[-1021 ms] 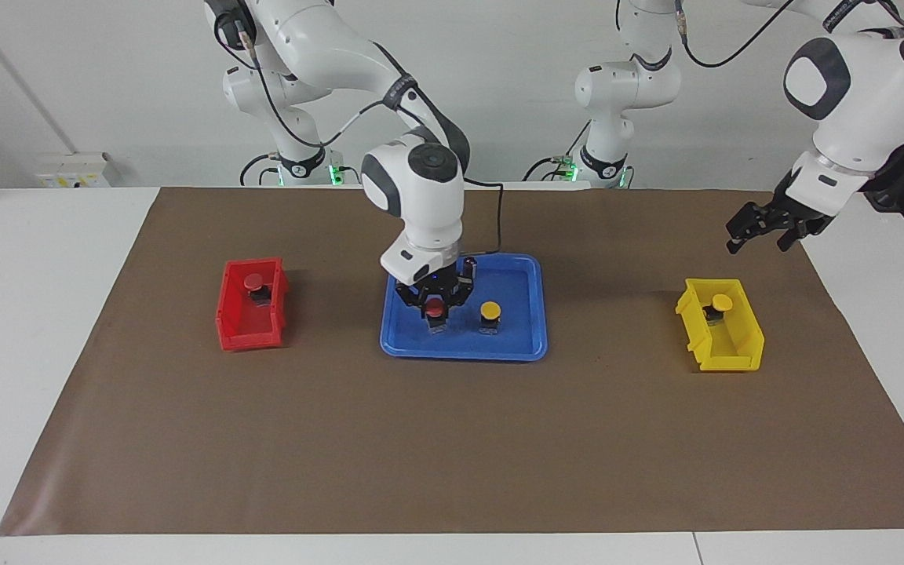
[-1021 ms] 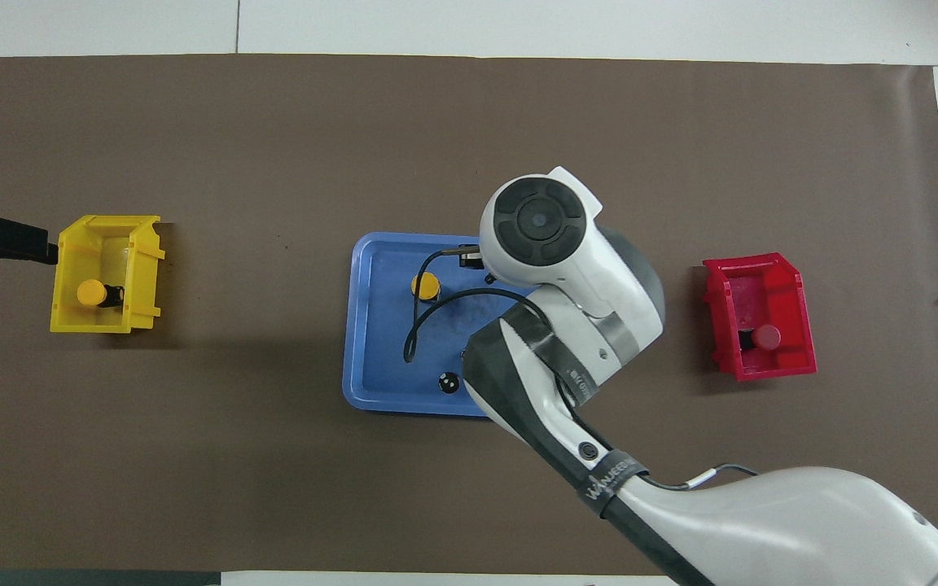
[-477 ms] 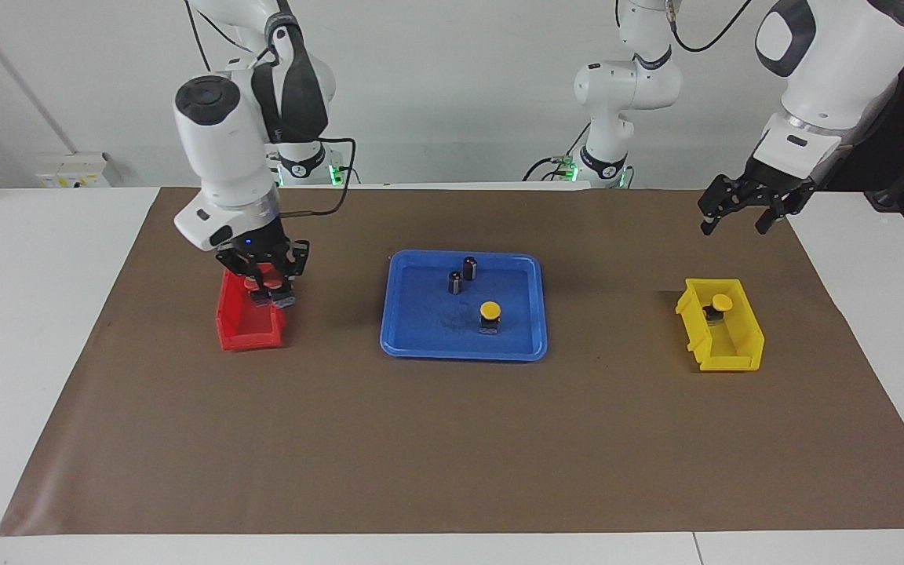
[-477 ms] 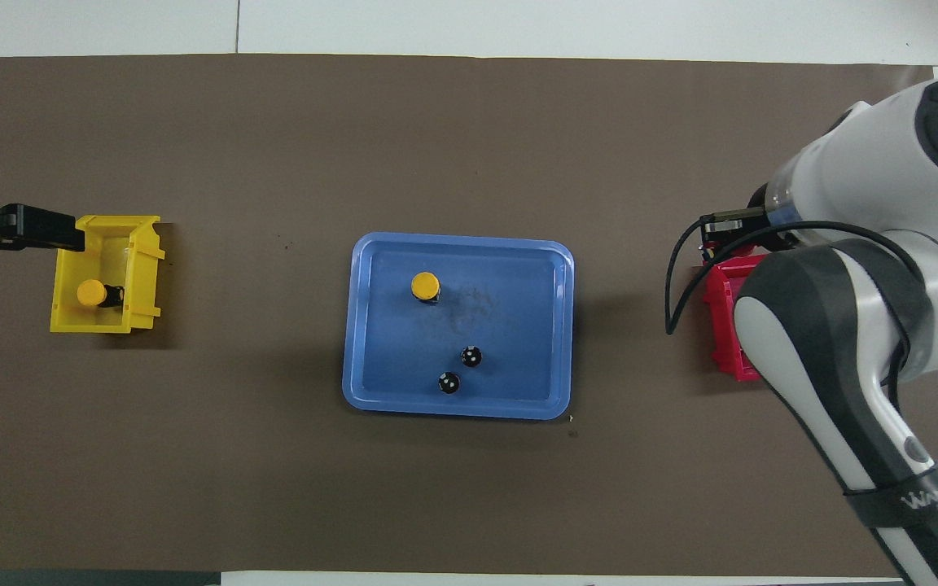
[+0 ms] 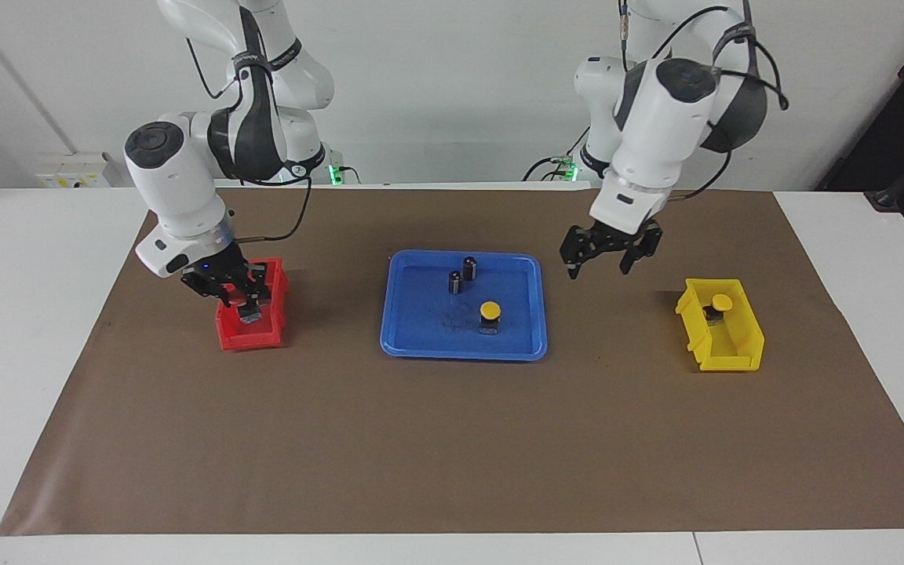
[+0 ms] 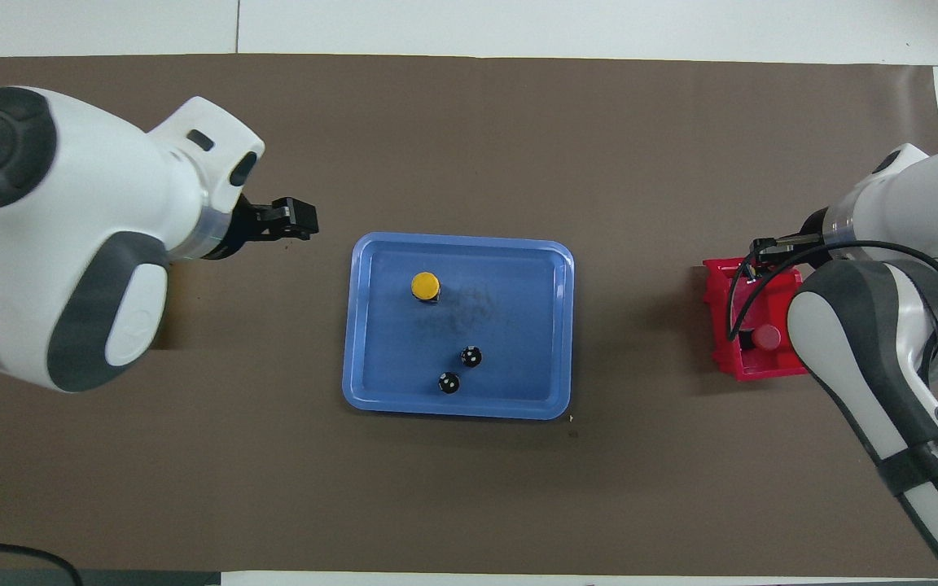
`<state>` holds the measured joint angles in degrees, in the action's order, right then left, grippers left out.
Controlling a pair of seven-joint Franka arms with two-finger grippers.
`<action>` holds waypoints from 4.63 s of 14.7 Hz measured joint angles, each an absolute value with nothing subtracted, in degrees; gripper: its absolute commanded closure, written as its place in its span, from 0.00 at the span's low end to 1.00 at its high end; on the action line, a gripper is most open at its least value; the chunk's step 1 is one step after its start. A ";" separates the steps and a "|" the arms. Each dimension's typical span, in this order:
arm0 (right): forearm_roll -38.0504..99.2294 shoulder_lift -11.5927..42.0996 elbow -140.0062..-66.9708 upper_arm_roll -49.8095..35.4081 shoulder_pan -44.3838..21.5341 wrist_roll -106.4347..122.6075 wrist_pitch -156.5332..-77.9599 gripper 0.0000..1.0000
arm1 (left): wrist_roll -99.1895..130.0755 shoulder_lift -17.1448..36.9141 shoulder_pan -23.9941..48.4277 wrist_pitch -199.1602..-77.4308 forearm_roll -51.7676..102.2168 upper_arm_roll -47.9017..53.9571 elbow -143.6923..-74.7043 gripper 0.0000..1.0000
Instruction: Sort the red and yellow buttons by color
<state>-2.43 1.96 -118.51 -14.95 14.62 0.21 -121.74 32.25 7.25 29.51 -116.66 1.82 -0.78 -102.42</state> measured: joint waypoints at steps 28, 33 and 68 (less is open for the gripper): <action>-2.38 2.23 -118.16 -15.05 16.23 1.17 -118.23 0.22 | 30.46 11.91 25.65 -104.89 -0.88 -6.54 -91.18 0.99; -2.37 0.12 -106.10 -15.07 16.21 1.60 -102.18 0.00 | 14.69 12.62 11.25 -108.11 -1.12 -6.96 -92.89 0.99; -2.30 0.54 -85.44 1.10 7.46 1.74 -81.42 0.00 | 4.53 12.55 2.22 -133.20 -1.12 -6.34 -114.27 0.00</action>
